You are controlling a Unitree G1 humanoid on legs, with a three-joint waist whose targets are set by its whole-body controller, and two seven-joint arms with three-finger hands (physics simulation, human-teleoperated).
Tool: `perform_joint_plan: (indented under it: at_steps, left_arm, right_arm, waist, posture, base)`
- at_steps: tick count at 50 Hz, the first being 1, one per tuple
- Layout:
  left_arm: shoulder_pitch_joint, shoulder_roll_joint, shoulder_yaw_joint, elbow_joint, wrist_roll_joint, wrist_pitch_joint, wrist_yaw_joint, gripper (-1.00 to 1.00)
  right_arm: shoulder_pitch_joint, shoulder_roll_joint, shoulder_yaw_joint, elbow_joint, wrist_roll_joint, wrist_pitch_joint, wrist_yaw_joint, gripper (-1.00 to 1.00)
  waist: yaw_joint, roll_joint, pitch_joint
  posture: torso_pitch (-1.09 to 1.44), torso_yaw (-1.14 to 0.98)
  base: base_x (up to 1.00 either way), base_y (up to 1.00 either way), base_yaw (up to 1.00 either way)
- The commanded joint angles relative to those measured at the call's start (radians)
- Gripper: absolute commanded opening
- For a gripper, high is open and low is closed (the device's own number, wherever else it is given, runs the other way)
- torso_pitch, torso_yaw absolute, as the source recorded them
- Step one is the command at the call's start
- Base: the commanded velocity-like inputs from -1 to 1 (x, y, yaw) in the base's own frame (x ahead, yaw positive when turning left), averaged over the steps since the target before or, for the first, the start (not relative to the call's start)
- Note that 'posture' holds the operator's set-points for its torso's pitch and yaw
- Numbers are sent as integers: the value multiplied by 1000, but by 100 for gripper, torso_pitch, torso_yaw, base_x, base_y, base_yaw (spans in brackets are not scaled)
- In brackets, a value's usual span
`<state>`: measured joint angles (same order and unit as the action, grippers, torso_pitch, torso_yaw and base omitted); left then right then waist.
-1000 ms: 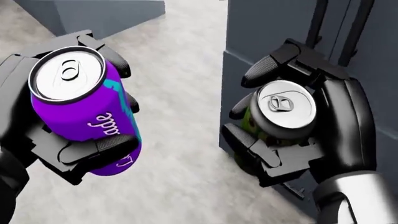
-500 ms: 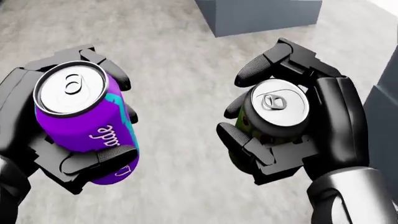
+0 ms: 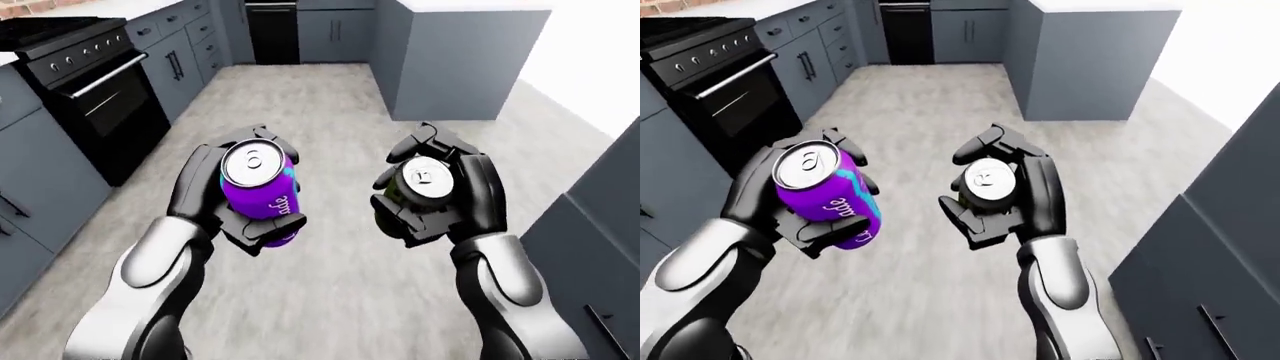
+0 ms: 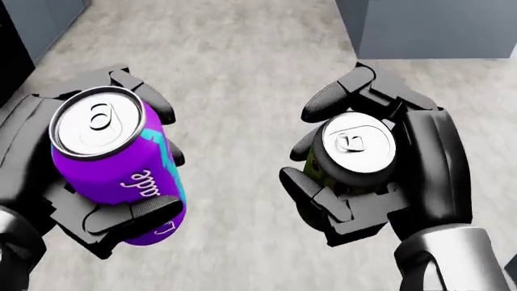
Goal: Move the drinks to the dining counter.
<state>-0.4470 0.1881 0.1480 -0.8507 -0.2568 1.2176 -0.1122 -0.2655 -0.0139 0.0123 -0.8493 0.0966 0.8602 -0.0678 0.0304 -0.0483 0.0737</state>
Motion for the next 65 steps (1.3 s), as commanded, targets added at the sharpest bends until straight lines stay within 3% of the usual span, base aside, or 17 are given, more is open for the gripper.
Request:
perform_joint_plan:
  at_steps: [1, 8, 11, 14, 17, 23, 26, 29, 37, 39, 41, 43, 51, 53, 55, 57, 65]
  left_arm:
    - [-31, 16, 23, -15, 11, -33, 5, -100]
    - [-23, 16, 23, -18, 22, -36, -3, -100]
    - [-20, 12, 11, -5, 32, -51, -5, -100]
    - [-26, 14, 14, 3, 36, -52, -10, -100]
    - [-21, 10, 11, 0, 39, -50, -13, -100]
    - [-8, 7, 1, 22, 56, -80, -25, -100]
    - [-17, 8, 5, 35, 61, -83, -29, -100]
    - [-22, 7, 5, 22, 60, -69, -30, -100]
    - [-42, -5, -11, 38, 71, -71, -24, -100]
    - [-32, -8, -18, 56, 76, -97, -27, -100]
    - [-25, -13, -22, 51, 77, -100, -30, -100]
    - [-27, -14, -22, 47, 78, -95, -31, -100]
    - [-25, -15, -18, 32, 78, -80, -32, -100]
    - [-19, -15, -22, 37, 81, -90, -34, -100]
    - [-18, -16, -25, 40, 84, -93, -35, -100]
    - [-19, -16, -25, 38, 85, -90, -36, -100]
    - [-22, -19, -23, 28, 86, -78, -36, -100]
  right_arm:
    - [-37, 7, 10, -22, 5, -39, 2, -100]
    - [-28, 9, 24, -24, 0, -45, 7, -100]
    - [-21, 12, 26, -16, 1, -60, 13, -100]
    - [-28, 11, 19, -7, 1, -63, 17, -100]
    - [-12, 11, 25, -6, 1, -80, 21, -100]
    - [12, 17, 36, 25, -6, -129, 30, -100]
    - [18, 22, 47, 31, -14, -140, 28, -100]
    - [25, 25, 52, 26, -17, -140, 30, -100]
    - [33, 23, 39, 48, -13, -168, 41, -100]
    - [35, 21, 37, 52, -12, -174, 43, -100]
    - [42, 22, 36, 52, -12, -181, 42, -100]
    - [43, 22, 40, 52, -13, -183, 41, -100]
    - [35, 21, 42, 48, -15, -174, 43, -100]
    - [35, 20, 40, 50, -16, -177, 45, -100]
    - [35, 19, 39, 48, -17, -174, 45, -100]
    - [35, 19, 41, 45, -18, -173, 47, -100]
    - [38, 20, 47, 42, -24, -171, 49, -100]
  waist:
    - [7, -15, -12]
    - [-26, 28, -64]
    - [-26, 96, -86]
    - [-17, 99, -9]
    - [-8, 110, -43]
    - [7, 101, -69]
    - [-9, 39, -88]
    - [-13, 29, -7]
    - [-50, 2, -68]
    - [-43, 26, -81]
    - [-21, 117, -89]
    - [-29, 88, -20]
    - [14, 112, -68]
    - [8, 90, -80]
    - [-15, -12, -81]
    - [-11, 22, -13]
    - [-54, 2, -72]
  posture:
    - [0, 0]
    - [0, 0]
    - [0, 0]
    - [0, 0]
    - [0, 0]
    - [0, 0]
    - [0, 0]
    - [0, 0]
    - [0, 0]
    - [0, 0]
    - [0, 0]
    - [0, 0]
    - [0, 0]
    - [0, 0]
    - [0, 0]
    - [0, 0]
    - [0, 0]
  base:
    - [100, 0, 0]
    - [100, 0, 0]
    - [100, 0, 0]
    - [100, 0, 0]
    - [100, 0, 0]
    - [100, 0, 0]
    - [100, 0, 0]
    - [100, 0, 0]
    - [100, 0, 0]
    - [100, 0, 0]
    - [100, 0, 0]
    - [100, 0, 0]
    - [100, 0, 0]
    - [100, 0, 0]
    - [100, 0, 0]
    - [100, 0, 0]
    - [100, 1, 0]
